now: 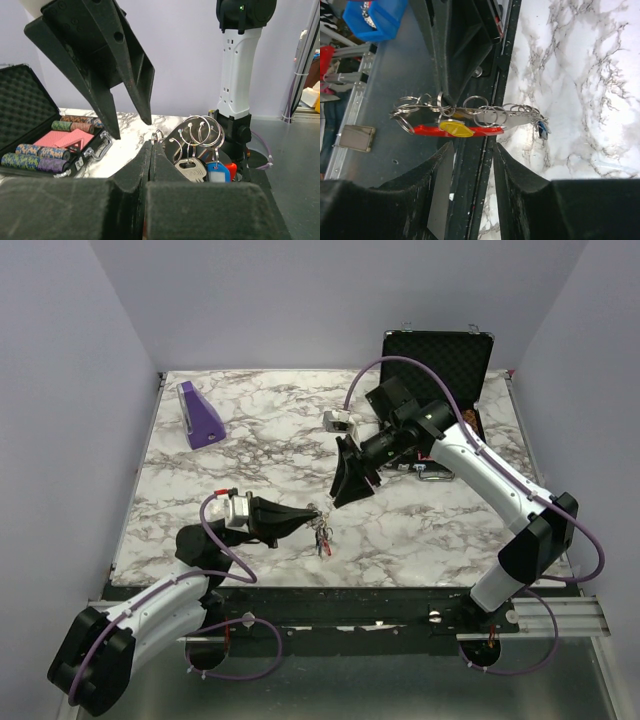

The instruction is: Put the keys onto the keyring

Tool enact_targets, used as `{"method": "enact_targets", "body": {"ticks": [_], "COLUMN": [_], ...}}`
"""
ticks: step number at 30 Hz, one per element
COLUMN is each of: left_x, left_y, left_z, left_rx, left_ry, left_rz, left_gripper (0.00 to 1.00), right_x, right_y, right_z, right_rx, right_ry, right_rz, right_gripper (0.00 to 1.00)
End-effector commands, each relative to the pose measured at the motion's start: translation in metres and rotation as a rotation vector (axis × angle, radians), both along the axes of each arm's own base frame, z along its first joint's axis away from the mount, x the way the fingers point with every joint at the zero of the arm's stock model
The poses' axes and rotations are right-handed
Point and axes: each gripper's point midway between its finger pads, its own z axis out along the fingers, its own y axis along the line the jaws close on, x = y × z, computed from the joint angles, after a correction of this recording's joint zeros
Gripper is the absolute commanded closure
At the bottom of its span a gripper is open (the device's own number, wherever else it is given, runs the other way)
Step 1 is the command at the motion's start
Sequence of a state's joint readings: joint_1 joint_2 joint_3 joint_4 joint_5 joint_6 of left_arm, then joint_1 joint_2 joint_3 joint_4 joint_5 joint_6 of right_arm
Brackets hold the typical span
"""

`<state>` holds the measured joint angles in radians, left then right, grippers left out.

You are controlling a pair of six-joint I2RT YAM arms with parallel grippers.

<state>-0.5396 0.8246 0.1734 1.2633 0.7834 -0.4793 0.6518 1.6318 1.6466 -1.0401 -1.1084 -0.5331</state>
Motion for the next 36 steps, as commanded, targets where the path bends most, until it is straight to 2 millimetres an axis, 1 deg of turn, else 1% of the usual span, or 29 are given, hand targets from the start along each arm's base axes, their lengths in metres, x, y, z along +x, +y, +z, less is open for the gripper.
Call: {"method": "enact_targets", "body": {"ticks": [1,5,9,14,22,28,31,32,34,36], "left_x": [0.001,0.004,0.008,0.008,0.008,0.009,0.01,0.01,0.01,0.01], "left_y": [0.001,0.001,0.002,0.003,0.004,0.005,0.005,0.006,0.006,0.006], "left_z": [0.003,0.004,0.0,0.002,0.003,0.005,0.005,0.005,0.006,0.005], "left_rx": [0.001,0.003,0.014,0.015,0.012,0.007,0.007,0.007,0.006,0.01], "left_ry": [-0.016,-0.008,0.001,-0.004,-0.006,-0.011,-0.012,-0.011,-0.015,-0.013], "left_rz": [0.006,0.021,0.044,0.05,0.062,0.076,0.078,0.081,0.081,0.083], "left_gripper": [1.0,1.0,1.0,1.0,1.0,1.0,1.0,1.0,1.0,1.0], "right_x": [-0.022,-0.028,-0.032,-0.028,-0.027,-0.028,-0.028,-0.029,-0.029,-0.029], "right_y": [0.008,0.016,0.016,0.016,0.016,0.017,0.017,0.017,0.017,0.018], "right_z": [0.018,0.015,0.015,0.008,0.005,-0.004,-0.004,-0.004,-0.003,-0.004], "right_rx": [0.051,0.03,0.024,0.002,-0.012,-0.038,-0.039,-0.041,-0.04,-0.042], "right_ry": [0.057,0.064,0.064,0.058,0.057,0.055,0.051,0.053,0.052,0.056], "right_rz": [0.045,0.047,0.043,0.014,0.002,-0.009,-0.011,-0.012,-0.011,-0.012], "right_gripper": [0.56,0.57,0.57,0.58,0.68,0.68,0.68,0.69,0.74,0.84]}}
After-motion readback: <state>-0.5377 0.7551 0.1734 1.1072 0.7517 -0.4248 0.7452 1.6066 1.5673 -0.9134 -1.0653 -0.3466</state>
